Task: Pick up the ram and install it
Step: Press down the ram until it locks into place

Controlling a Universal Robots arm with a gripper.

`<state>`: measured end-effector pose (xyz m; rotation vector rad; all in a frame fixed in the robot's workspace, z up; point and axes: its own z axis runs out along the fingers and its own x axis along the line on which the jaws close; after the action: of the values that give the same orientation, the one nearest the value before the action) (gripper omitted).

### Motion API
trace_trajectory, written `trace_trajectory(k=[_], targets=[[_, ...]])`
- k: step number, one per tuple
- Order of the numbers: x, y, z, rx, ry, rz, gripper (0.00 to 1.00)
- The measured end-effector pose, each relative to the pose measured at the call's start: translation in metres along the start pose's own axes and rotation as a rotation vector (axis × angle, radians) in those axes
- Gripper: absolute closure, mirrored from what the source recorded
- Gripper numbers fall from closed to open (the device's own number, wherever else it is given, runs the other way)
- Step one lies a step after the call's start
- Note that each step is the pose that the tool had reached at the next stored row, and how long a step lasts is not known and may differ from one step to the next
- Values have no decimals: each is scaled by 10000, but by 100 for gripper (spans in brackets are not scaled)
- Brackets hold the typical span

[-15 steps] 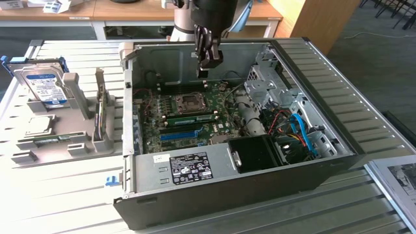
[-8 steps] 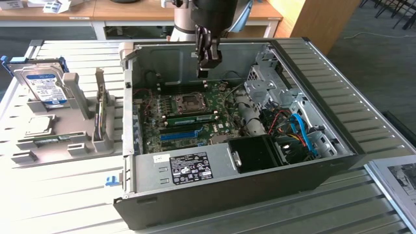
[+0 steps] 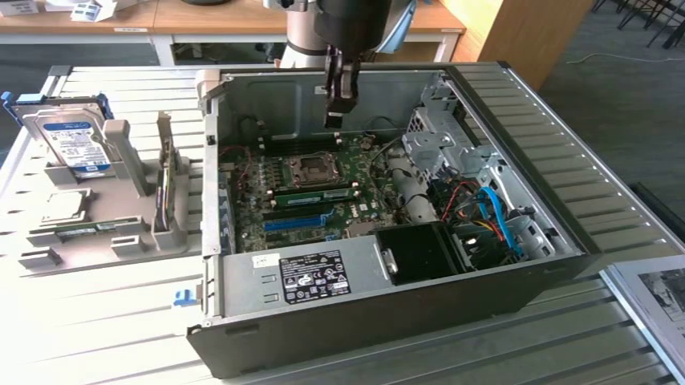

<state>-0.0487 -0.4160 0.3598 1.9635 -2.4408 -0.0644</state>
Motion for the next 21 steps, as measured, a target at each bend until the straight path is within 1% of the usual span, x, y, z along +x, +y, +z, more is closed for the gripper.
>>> trace_trajectory(k=[21], targets=[[0,-1,17,74,-142,3822,90]])
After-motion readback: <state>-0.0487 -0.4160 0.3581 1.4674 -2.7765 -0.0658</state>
